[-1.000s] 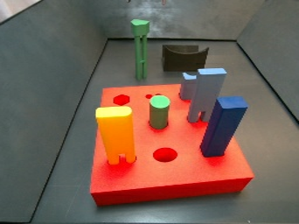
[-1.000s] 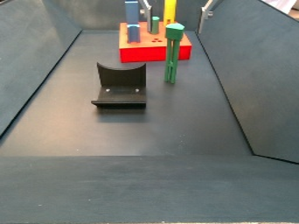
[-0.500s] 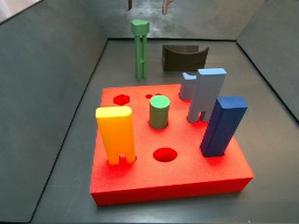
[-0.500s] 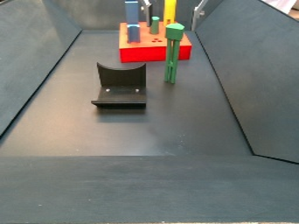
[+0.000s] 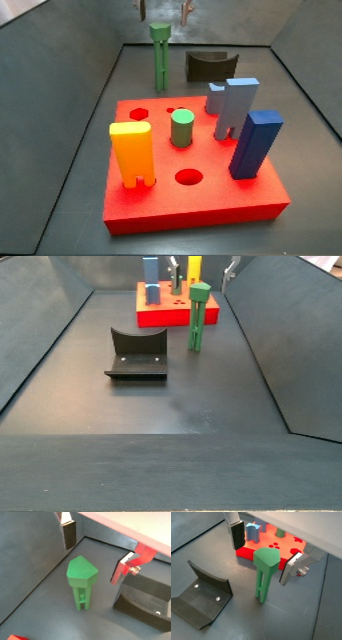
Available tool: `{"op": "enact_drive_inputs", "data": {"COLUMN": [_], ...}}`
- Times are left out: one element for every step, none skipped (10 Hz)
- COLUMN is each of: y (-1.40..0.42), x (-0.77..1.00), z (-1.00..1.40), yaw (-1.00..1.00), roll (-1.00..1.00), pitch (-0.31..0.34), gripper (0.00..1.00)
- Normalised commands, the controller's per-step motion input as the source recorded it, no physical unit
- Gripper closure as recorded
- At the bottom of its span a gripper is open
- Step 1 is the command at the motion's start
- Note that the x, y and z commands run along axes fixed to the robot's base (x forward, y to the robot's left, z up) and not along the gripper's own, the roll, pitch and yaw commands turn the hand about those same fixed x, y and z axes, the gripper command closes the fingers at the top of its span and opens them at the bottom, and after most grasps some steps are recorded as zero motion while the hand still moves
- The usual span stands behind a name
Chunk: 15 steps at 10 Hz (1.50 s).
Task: Pick up the 3 prong object. Move up. Move to above the board. Insert the 3 prong object.
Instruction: Pick up the 3 prong object.
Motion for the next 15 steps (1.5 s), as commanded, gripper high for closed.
{"op": "enact_drive_inputs", "data": {"y": [0.00, -0.03, -0.13, -0.20, -0.25, -0.11, 0.00, 0.00, 0.00, 0.00, 0.00, 0.00, 0.00, 0.00, 0.00], "x": [-0.20, 0.00, 0.00, 0.00, 0.03, 0.17, 0.00, -0.09, 0.00, 0.00, 0.00, 0.00, 0.00, 0.00, 0.00], "z": [-0.23, -0.28, -0.27, -0.09, 0.00, 0.00, 0.00, -0.11, 0.00, 0.00, 0.00, 0.00, 0.00, 0.00, 0.00], "yaw": [-0.30, -0.10, 0.00, 0.00, 0.00, -0.23, 0.00, 0.00, 0.00, 0.00, 0.00, 0.00, 0.00, 0.00, 0.00], "roll": [-0.01, 0.00, 0.00, 0.00, 0.00, 0.00, 0.00, 0.00, 0.00, 0.00, 0.00, 0.00, 0.00, 0.00, 0.00], "pitch": [-0.060, -0.010, -0.004, -0.033, 0.000, 0.019, -0.033, -0.083, 0.000, 0.000, 0.000, 0.000, 0.000, 0.000, 0.000], "gripper": [0.00, 0.00, 0.00, 0.00, 0.00, 0.00, 0.00, 0.00, 0.00, 1.00, 1.00, 1.00, 1.00, 1.00, 1.00]}}
